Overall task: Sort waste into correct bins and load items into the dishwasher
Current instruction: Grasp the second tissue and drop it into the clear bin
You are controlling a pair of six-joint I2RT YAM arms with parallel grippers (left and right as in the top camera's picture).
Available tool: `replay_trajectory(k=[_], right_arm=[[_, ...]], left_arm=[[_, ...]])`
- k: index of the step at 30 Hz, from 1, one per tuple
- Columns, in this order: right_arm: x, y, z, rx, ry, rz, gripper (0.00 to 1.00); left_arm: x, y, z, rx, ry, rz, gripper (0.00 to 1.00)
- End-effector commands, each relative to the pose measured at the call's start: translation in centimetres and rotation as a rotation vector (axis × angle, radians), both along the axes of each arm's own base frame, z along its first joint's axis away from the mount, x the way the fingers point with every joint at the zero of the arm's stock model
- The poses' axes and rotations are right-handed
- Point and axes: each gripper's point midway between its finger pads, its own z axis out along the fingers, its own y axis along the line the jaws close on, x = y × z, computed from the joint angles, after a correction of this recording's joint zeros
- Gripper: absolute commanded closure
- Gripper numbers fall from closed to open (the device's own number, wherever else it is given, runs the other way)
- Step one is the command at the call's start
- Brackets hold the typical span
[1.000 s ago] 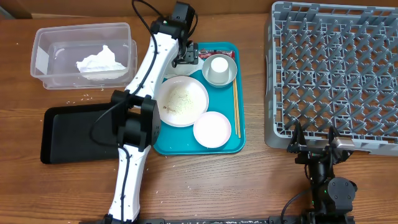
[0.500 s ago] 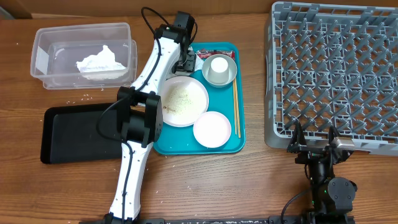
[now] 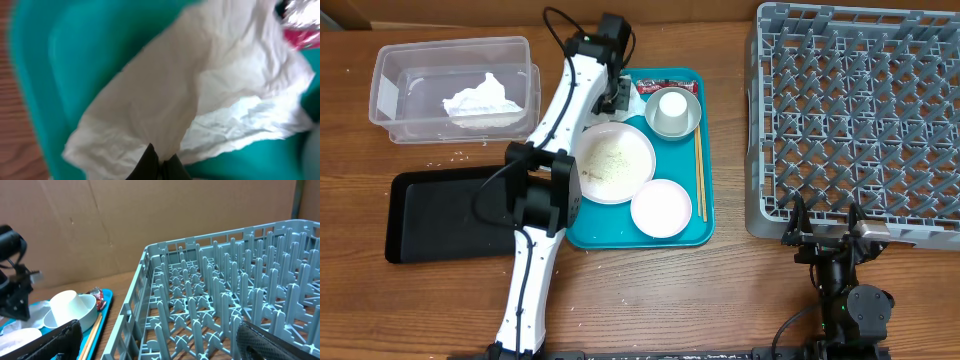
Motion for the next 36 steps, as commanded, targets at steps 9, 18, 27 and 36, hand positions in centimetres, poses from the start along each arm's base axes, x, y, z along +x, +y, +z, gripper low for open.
replay_trajectory(k=[9, 18, 27, 36], right_arm=[[0.0, -0.1, -0.2, -0.007, -0.002, -0.007, 0.0], [0.0, -0.1, -0.2, -0.007, -0.002, -0.007, 0.0], [0.0, -0.1, -0.2, -0.007, -0.002, -0.007, 0.0], [0.0, -0.1, -0.2, -0.007, -0.002, -0.007, 0.0]], left_arm=[[1.1, 5.6, 19.1, -0.103, -0.367, 0.188, 0.96], [1.6, 17.5, 21.0, -0.112, -0.461, 0.631, 0.96], [0.8, 26.3, 19.2, -0.14, -0.46, 0.945, 0.92], [0.5, 26.2, 17.6, -0.169, -0.397, 0.929, 0.0]])
